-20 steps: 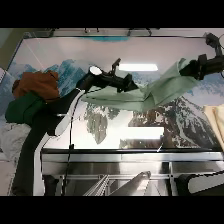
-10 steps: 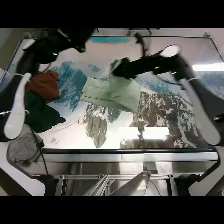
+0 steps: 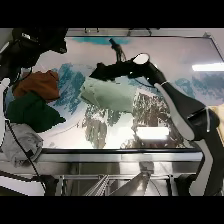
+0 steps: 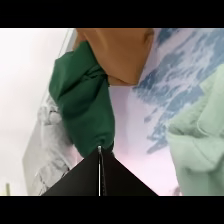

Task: Fold the shirts.

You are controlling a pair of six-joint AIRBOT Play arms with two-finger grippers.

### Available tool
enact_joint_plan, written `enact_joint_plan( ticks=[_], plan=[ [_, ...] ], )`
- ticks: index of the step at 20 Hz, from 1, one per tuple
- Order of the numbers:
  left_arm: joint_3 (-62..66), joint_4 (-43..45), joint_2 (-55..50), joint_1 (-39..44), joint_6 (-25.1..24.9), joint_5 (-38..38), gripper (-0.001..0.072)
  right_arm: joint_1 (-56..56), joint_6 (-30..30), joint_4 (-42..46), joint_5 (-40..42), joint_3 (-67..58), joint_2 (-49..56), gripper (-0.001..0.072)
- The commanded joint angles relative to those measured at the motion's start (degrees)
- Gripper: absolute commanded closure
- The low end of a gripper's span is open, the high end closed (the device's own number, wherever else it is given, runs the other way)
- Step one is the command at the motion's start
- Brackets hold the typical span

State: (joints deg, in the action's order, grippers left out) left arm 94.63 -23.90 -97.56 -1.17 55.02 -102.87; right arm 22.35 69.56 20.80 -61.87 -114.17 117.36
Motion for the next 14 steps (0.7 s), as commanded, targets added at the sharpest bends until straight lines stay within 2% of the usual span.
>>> enact_joint_plan(
  ticks=[1, 3, 5, 6, 7, 8, 9, 12, 14],
  plan=[
    [-4.3, -0.1, 0.6, -0.2, -1.7, -3.5, 0.0703, -6.9, 13.3, 18.3, -12.4, 0.1, -6.1, 0.0689],
    [-7.5, -0.1, 0.5, -0.2, -2.6, -3.5, 0.0703, -8.8, 20.5, 37.0, -19.3, 4.3, -10.9, 0.0689],
    [-10.1, -0.2, 0.5, 0.0, -3.4, -3.5, 0.0703, -9.9, 23.8, 47.3, -19.2, 11.8, -15.2, 0.0688],
    [-11.0, -0.2, 0.5, 0.0, -3.7, -3.5, 0.0703, -10.5, 25.5, 49.0, -18.1, 14.7, -15.9, 0.0679],
    [-11.6, -0.2, 0.5, 0.0, -3.9, -3.5, 0.0702, -11.1, 27.3, 48.8, -16.6, 16.9, -15.6, 0.0585],
    [-11.6, -0.1, 0.5, 0.0, -4.0, -3.5, 0.0703, -11.4, 28.4, 48.5, -15.0, 18.3, -14.9, 0.0271],
    [-11.6, -0.3, 0.5, 0.0, -4.0, -3.5, 0.0703, -11.4, 29.2, 48.2, -13.9, 18.6, -13.5, 0.0076],
    [-11.6, -0.2, 0.5, 0.0, -4.0, -3.5, 0.0703, -11.4, 29.4, 42.5, -9.7, 18.6, -8.1, 0.0063],
    [-11.6, -0.2, 0.5, 0.0, -4.0, -3.5, 0.0703, -11.4, 26.4, 34.8, -7.5, 18.6, -4.5, 0.0063]
  ],
)
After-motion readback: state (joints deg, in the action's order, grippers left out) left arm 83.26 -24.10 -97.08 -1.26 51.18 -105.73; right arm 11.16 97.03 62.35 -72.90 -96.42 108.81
